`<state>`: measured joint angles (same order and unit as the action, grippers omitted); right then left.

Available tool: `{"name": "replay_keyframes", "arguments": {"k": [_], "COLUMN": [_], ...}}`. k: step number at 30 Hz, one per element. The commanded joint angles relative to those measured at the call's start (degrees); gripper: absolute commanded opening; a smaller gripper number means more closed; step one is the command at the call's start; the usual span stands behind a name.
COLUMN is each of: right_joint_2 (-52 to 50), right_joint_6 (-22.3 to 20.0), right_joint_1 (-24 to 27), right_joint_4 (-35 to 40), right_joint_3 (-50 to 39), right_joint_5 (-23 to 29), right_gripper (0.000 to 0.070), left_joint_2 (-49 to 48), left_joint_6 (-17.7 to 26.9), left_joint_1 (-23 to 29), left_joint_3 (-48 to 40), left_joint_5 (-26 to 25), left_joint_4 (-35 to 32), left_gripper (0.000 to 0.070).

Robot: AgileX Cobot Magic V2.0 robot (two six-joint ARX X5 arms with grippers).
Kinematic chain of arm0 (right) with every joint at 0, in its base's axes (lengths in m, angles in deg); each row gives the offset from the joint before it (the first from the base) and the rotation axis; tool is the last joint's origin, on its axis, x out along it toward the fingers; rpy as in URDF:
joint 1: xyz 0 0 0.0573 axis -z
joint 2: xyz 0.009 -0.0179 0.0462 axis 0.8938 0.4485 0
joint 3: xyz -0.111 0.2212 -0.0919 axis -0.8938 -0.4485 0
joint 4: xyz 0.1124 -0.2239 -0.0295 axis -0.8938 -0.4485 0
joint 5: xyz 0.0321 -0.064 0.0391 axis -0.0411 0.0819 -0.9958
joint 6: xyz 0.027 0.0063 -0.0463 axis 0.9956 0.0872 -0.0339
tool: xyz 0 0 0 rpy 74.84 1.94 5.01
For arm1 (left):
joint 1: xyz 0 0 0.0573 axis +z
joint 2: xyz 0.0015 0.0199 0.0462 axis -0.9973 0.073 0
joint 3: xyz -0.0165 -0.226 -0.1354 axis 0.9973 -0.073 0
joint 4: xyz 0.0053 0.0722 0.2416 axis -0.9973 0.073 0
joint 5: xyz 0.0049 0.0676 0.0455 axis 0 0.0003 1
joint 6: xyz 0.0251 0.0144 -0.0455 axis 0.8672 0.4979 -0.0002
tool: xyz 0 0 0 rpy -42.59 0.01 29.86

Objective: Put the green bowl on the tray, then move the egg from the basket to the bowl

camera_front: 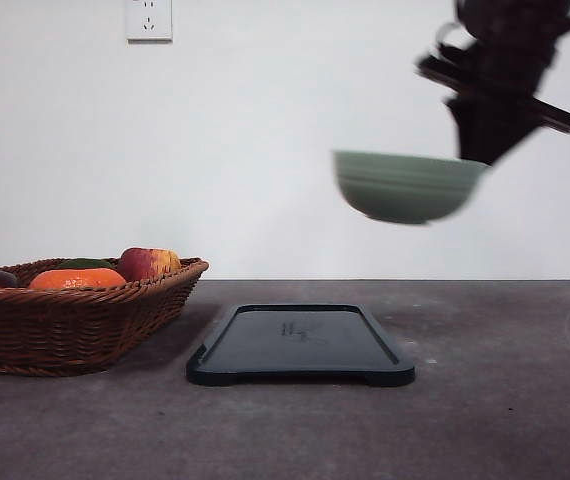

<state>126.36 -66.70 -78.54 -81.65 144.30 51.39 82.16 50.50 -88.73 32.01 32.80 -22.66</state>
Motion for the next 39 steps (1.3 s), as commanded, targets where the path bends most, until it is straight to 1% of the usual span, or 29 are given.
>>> {"name": "replay_keyframes", "arguments": {"k": [1, 6, 10, 12, 13, 21, 31, 32, 33, 36, 37, 39], "right_joint_2": [1.36, 4.19, 7.62, 9.6, 10.48, 15.63, 19.02, 19.04, 19.03, 18.68, 18.58, 18.03], "right_joint_6": [0.24, 1.41, 1.55, 1.9, 2.14, 2.78, 2.78, 2.78, 2.78, 2.86, 2.85, 2.74], "right_joint_1": [-2.42, -7.04, -8.89, -9.5, -9.62, -9.8, -9.85, -9.92, -10.02, -10.18, -10.18, -10.18], "right_joint_4": [1.64, 5.04, 6.44, 7.45, 7.89, 10.39, 10.68, 10.7, 10.72, 9.84, 9.01, 7.24], "right_joint_3": [1.99, 3.68, 3.91, 3.91, 3.91, 3.89, 3.89, 3.89, 3.89, 4.2, 4.57, 5.63], "right_joint_5": [-0.2, 0.42, 0.99, 2.82, 3.74, 3.83, 3.87, 3.87, 3.87, 3.58, 3.57, 3.61], "right_gripper": [0.0, 0.0, 0.0, 0.0, 0.0, 0.0, 0.0001, 0.0027, 0.007, 0.025, 0.0286, 0.0307], "left_joint_2": [0.37, 0.37, 0.37, 0.37, 0.37, 0.37, 0.37, 0.37, 0.37, 0.37, 0.37, 0.37], "left_joint_6": [0.17, 0.17, 0.17, 0.17, 0.17, 0.17, 0.17, 0.17, 0.17, 0.17, 0.17, 0.17], "left_joint_1": [-0.15, -0.15, -0.15, -0.15, -0.15, -0.15, -0.15, -0.15, -0.15, -0.15, -0.15, -0.15], "left_joint_3": [1.4, 1.4, 1.4, 1.4, 1.4, 1.4, 1.4, 1.4, 1.4, 1.4, 1.4, 1.4], "left_joint_5": [-0.48, -0.48, -0.48, -0.48, -0.48, -0.48, -0.48, -0.48, -0.48, -0.48, -0.48, -0.48], "left_joint_4": [-0.52, -0.52, -0.5, -0.48, -0.46, -0.46, -0.46, -0.46, -0.46, -0.46, -0.46, -0.46], "left_gripper": [0.0357, 0.0357, 0.0357, 0.0357, 0.0357, 0.0357, 0.0357, 0.0357, 0.0357, 0.0357, 0.0357, 0.0357]}}
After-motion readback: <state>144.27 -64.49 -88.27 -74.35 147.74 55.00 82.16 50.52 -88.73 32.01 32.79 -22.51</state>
